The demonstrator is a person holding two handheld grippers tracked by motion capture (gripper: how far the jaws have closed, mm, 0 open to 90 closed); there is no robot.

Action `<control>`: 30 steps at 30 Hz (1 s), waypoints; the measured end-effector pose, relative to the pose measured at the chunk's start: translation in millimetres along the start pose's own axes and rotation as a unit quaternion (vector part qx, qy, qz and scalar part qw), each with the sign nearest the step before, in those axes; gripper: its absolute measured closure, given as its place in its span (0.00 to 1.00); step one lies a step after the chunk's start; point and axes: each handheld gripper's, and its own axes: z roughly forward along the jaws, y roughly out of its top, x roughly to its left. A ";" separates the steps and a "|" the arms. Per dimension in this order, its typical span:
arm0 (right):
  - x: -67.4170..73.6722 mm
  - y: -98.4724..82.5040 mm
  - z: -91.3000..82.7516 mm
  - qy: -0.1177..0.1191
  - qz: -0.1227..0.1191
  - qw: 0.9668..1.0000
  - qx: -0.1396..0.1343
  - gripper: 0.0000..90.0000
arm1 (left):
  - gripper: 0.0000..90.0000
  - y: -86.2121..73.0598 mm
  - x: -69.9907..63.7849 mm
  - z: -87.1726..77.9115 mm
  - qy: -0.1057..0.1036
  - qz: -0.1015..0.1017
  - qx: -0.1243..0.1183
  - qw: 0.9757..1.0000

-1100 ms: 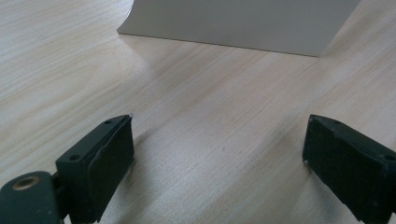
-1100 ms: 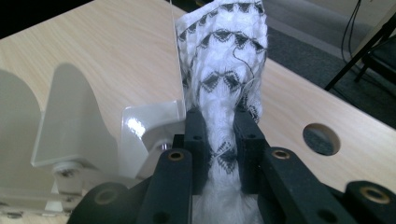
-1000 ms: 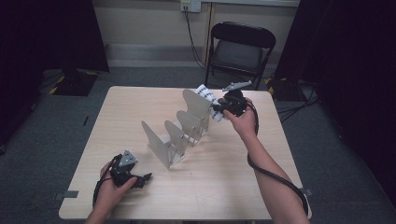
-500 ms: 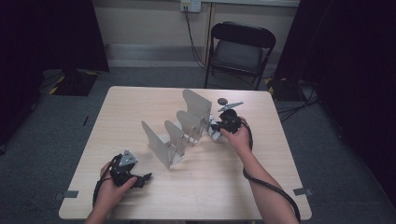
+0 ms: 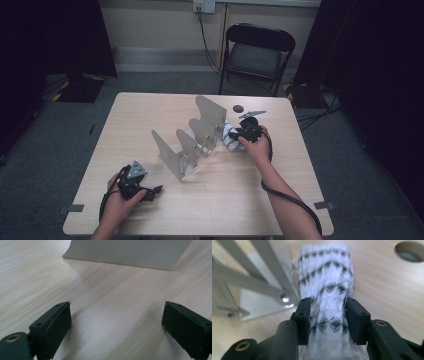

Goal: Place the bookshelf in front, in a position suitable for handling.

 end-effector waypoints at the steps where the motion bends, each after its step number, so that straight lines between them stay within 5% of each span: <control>1: 0.0 0.0 0.0 0.000 0.000 1.000 0.000 0.63 | 0.10 0.0 0.0 0.0 0.000 0.000 0.000 1.000; 4: 0.1 1.9 10.7 -0.014 -0.011 1.000 0.023 0.68 | 0.10 0.0 0.0 0.0 0.000 0.000 0.000 1.000; 7: 2.7 -1.6 17.7 -0.016 -0.013 0.999 0.036 0.87 | 0.10 0.0 0.0 0.0 0.000 0.000 0.000 1.000; 10: 4.3 2.8 12.4 -0.008 0.009 0.999 0.042 0.91 | 0.10 0.0 0.0 0.0 0.000 0.000 0.000 1.000; 14: 4.3 16.0 -2.1 -0.002 0.011 1.000 0.027 0.91 | 0.10 0.0 0.0 0.0 0.000 0.000 0.000 1.000; 22: 17.7 89.1 -57.3 -0.008 -0.025 0.998 -0.062 0.91 | 0.10 -0.3 -0.1 -0.8 0.005 0.004 0.001 1.000; 27: 27.6 118.4 -66.7 -0.002 -0.046 0.996 -0.081 0.91 | 0.10 -0.7 -0.9 -0.4 0.003 -0.003 -0.002 1.000; 30: 32.3 123.5 -60.5 0.005 -0.064 0.996 -0.068 0.91 | 0.10 -0.8 -1.0 -0.4 0.003 -0.004 -0.003 1.000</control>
